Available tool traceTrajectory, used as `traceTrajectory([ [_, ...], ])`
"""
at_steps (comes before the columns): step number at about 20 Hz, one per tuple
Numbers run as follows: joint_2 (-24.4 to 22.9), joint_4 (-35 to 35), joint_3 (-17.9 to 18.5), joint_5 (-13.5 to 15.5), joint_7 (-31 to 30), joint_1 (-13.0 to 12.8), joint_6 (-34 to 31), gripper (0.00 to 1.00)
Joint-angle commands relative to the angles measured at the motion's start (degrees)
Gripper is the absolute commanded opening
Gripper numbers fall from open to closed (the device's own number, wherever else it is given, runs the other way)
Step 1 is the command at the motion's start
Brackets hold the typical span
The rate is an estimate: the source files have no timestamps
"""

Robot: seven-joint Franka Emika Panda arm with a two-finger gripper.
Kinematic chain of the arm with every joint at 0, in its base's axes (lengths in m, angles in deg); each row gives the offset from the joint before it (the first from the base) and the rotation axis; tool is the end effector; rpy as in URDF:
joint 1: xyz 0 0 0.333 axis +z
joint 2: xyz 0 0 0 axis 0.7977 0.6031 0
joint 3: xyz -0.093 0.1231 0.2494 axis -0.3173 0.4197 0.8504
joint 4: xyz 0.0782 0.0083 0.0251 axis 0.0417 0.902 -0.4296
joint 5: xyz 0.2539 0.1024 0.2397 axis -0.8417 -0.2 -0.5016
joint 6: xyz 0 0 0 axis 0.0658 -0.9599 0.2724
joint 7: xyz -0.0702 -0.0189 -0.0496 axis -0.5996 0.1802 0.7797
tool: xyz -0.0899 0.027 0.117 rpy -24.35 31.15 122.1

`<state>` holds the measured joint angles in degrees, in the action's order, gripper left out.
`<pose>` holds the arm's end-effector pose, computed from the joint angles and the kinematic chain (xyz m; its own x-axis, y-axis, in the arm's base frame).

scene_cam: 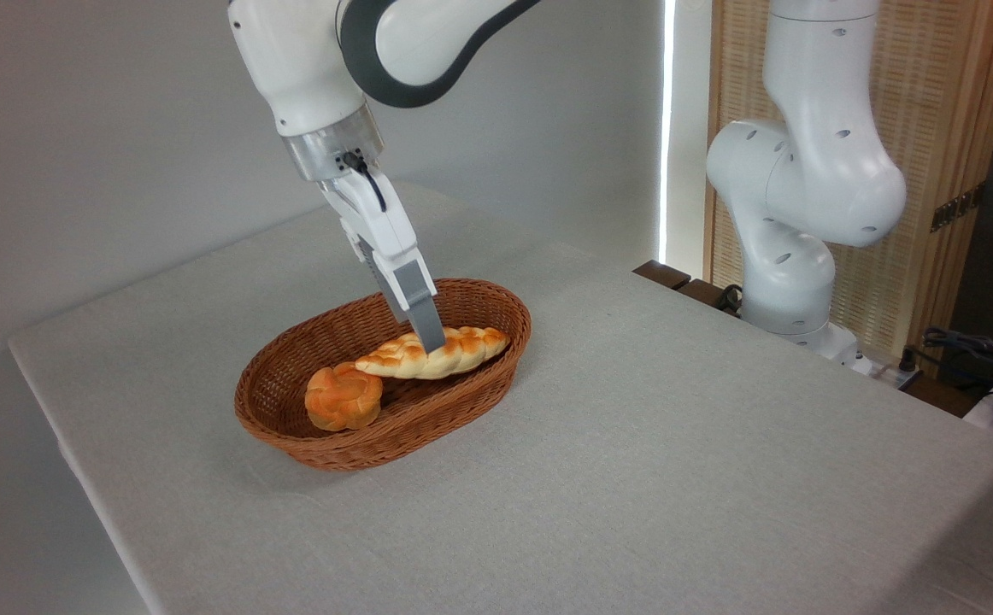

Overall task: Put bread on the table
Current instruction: 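Lower the gripper onto the braided bread and close on it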

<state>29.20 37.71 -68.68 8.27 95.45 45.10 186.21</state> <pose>0.4570 -0.1753 0.4153 0.5178 -0.8353 -0.1847 -0.8432 -0.5348 0.0551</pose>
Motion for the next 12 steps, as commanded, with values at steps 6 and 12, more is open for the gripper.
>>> traceTrajectory([
  [6,-0.4,7.3,-3.0,-2.6,-0.5,0.1,9.1,1.0],
  [12,-0.4,7.3,-3.0,-2.8,-0.5,0.1,9.4,0.48],
])
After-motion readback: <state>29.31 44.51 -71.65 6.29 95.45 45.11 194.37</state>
